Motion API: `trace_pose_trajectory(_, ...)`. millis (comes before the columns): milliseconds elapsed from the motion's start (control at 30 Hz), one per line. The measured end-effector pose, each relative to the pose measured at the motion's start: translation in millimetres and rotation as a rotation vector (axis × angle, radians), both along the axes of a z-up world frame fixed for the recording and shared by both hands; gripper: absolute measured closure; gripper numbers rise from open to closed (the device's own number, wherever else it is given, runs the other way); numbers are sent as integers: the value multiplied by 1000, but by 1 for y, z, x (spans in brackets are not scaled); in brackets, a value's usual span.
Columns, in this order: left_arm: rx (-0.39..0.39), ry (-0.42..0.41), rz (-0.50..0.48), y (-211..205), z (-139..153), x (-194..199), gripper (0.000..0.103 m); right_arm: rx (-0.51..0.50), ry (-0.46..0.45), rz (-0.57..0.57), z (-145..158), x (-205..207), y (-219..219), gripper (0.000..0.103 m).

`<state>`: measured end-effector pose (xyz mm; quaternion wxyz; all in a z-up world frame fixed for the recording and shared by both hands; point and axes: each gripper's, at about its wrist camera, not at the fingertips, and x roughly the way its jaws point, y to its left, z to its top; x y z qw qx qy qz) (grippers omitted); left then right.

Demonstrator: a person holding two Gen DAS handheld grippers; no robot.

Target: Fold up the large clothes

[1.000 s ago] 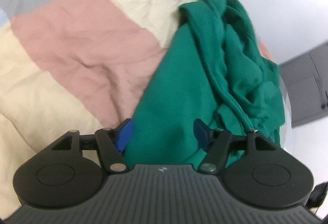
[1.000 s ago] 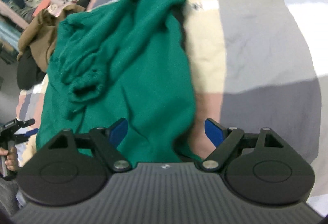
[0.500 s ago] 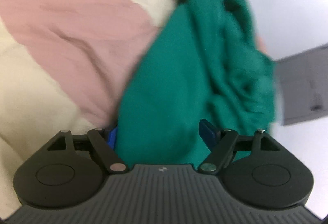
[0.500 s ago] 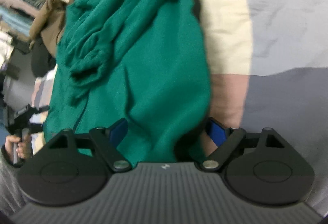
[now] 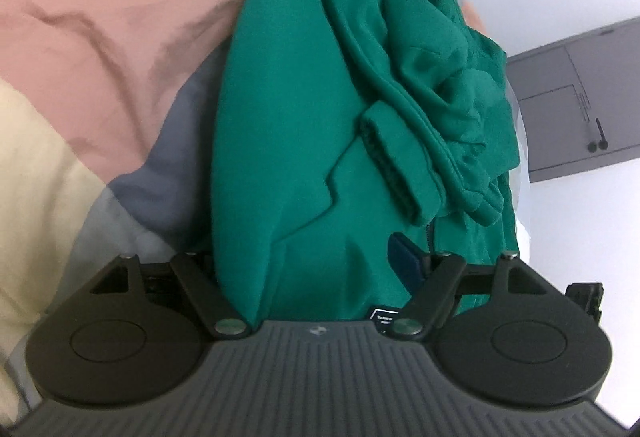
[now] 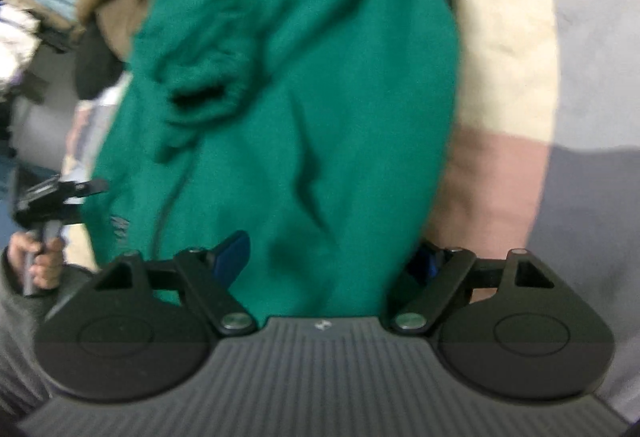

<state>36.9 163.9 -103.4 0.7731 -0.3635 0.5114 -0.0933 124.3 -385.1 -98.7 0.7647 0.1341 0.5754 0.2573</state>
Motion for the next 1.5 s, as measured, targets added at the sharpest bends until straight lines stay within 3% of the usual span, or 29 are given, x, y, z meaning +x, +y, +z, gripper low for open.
trace_pose_trajectory(100, -39, -52, -20, 2, 5, -3, 23, 10, 2, 10, -3, 2, 1, 20)
trace_pose_trajectory(167, -74, -98, -36, 2, 10, -8, 23, 73, -40, 76, 5, -2, 5, 19)
trace_pose_trajectory(267, -9, -103, -83, -8, 12, -6, 23, 95, -107, 164, 16, -6, 19, 19)
trace_pose_trajectory(333, 47, -60, -87, -11, 5, -3, 24, 34, -81, 169, 12, -1, 26, 20)
trace_pose_trajectory(400, 67, -38, -84, -11, 1, 1, 24, -38, -47, 147, 4, 5, 29, 38)
trace_pose_trajectory(467, 98, -44, -79, -10, 2, -1, 32, -86, -40, 119, 1, 9, 28, 51)
trace_pose_trajectory(533, 145, -45, -77, -9, 9, -5, 64, -109, -73, 139, 7, 7, 33, 72)
trace_pose_trajectory(567, 139, -51, -62, -4, 9, -8, 72, -115, -102, 153, 12, 1, 35, 81)
trace_pose_trajectory(633, 89, -74, -33, 10, 15, -15, 84, -120, -145, 145, 25, -4, 39, 88)
trace_pose_trajectory(733, 29, -161, -4, 23, 34, -28, 87, -90, -206, 123, 48, -11, 37, 90)
trace_pose_trajectory(900, -104, -264, 37, 39, 60, -49, 88, 26, -310, 71, 92, -21, 18, 92)
trace_pose_trajectory(1133, -254, -344, 49, 48, 81, -78, 89, 211, -365, -2, 117, -52, -24, 92)
trace_pose_trajectory(1500, -409, -459, 43, 43, 132, -159, 89, 381, -496, -86, 171, -143, -49, 91)
